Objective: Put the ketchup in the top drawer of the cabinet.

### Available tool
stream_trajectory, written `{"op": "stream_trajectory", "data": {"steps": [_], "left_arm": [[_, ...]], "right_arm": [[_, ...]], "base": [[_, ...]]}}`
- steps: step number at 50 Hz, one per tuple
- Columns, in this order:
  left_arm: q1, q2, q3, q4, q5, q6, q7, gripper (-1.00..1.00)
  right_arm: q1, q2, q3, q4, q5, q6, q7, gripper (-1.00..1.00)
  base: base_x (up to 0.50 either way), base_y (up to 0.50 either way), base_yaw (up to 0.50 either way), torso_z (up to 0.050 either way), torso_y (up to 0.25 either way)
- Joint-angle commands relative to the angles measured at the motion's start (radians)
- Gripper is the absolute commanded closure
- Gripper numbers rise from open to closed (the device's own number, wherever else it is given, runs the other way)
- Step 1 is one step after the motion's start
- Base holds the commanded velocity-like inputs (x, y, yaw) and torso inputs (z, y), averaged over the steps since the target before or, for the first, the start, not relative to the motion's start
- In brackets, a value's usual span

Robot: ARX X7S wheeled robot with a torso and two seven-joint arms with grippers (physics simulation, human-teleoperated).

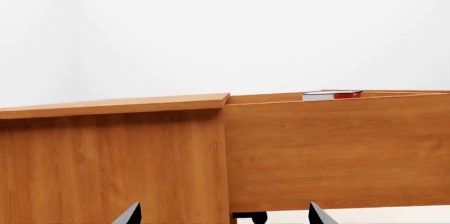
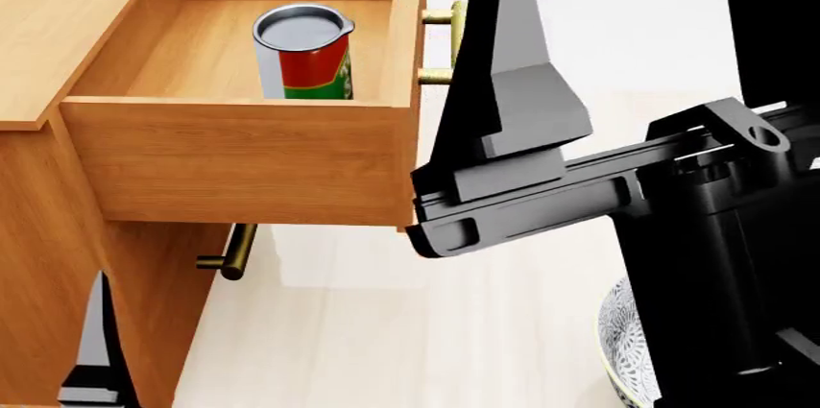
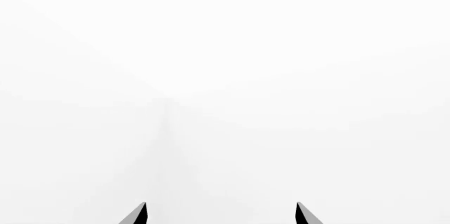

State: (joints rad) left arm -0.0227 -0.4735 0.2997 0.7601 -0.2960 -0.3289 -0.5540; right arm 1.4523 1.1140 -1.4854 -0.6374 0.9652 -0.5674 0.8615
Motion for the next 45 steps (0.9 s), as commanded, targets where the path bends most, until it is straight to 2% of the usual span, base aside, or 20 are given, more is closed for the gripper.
{"op": "stream_trajectory", "data": {"steps": [1, 15, 27, 36, 45], "left_arm": [[0.004, -0.001, 0.003, -0.009, 0.001, 0.01, 0.001, -1.0], [0.013, -0.004, 0.013, -0.038, 0.02, 0.044, 0.007, -1.0], [0.015, -0.01, 0.02, -0.038, 0.031, 0.049, 0.008, -1.0], [0.015, -0.016, 0.02, -0.026, 0.048, 0.058, 0.0, -1.0], [0.024, -0.027, 0.016, 0.01, 0.057, 0.078, -0.003, -1.0]], "right_arm": [[-0.053, -0.009, -0.013, 0.027, -0.049, -0.012, 0.028, -1.0], [-0.191, -0.033, -0.049, 0.103, -0.109, -0.099, 0.051, -1.0], [-0.253, -0.037, -0.056, 0.122, -0.18, -0.11, 0.106, -1.0], [-0.296, -0.013, -0.049, 0.073, -0.287, -0.101, 0.197, -1.0], [-0.305, 0.035, -0.038, -0.048, -0.419, -0.015, 0.292, -1.0]], "base": [[0.0, 0.0, 0.0, 0.0, 0.0], [0.0, 0.0, 0.0, 0.0, 0.0], [0.0, 0.0, 0.0, 0.0, 0.0], [0.0, 0.0, 0.0, 0.0, 0.0], [0.0, 0.0, 0.0, 0.0, 0.0]]}}
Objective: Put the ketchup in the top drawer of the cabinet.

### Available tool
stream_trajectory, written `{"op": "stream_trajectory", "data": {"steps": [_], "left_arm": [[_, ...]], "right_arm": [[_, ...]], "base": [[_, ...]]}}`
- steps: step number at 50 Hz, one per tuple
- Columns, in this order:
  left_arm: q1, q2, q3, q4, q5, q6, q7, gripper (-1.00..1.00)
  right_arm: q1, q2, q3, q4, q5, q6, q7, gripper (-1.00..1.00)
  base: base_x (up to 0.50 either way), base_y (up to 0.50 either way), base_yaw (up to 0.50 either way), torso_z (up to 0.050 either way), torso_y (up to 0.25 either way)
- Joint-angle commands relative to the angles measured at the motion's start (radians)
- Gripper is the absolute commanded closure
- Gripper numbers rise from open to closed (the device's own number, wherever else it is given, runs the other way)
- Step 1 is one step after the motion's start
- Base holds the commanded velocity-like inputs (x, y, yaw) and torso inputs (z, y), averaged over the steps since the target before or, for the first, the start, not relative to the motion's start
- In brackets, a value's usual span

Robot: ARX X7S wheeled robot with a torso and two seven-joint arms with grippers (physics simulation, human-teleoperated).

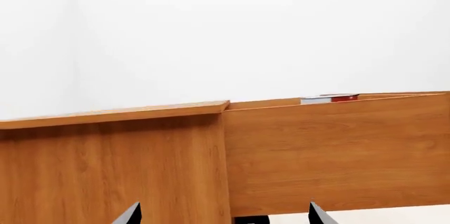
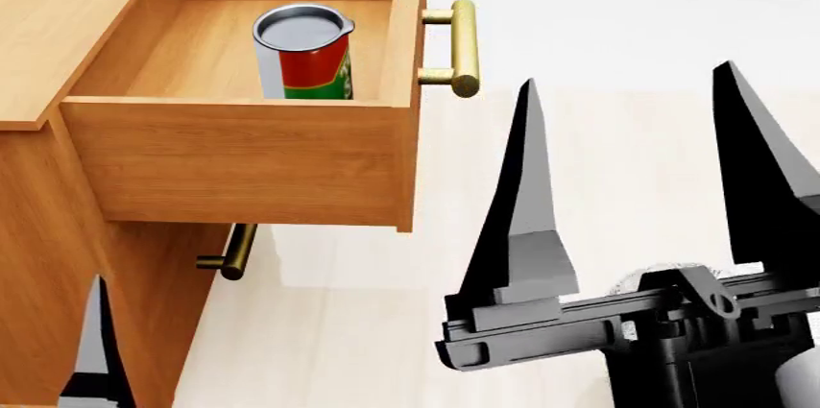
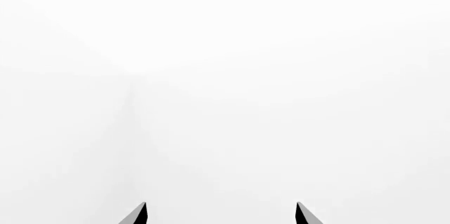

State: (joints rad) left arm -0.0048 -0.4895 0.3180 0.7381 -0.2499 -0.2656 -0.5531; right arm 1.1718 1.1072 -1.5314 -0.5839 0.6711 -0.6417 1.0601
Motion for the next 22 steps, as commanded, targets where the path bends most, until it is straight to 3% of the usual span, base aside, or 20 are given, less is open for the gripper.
{"op": "stream_trajectory", "data": {"steps": [1, 22], "left_arm": [[0.006, -0.011, -0.002, 0.033, 0.012, 0.016, -0.003, -1.0], [0.01, -0.026, -0.01, 0.095, 0.004, -0.012, -0.019, -1.0]], "right_arm": [[-0.023, 0.044, 0.009, -0.108, -0.127, 0.065, 0.096, -1.0], [0.003, 0.075, 0.031, -0.214, -0.141, 0.125, 0.115, -1.0]], "base": [[0.0, 0.0, 0.0, 0.0, 0.0], [0.0, 0.0, 0.0, 0.0, 0.0]]}}
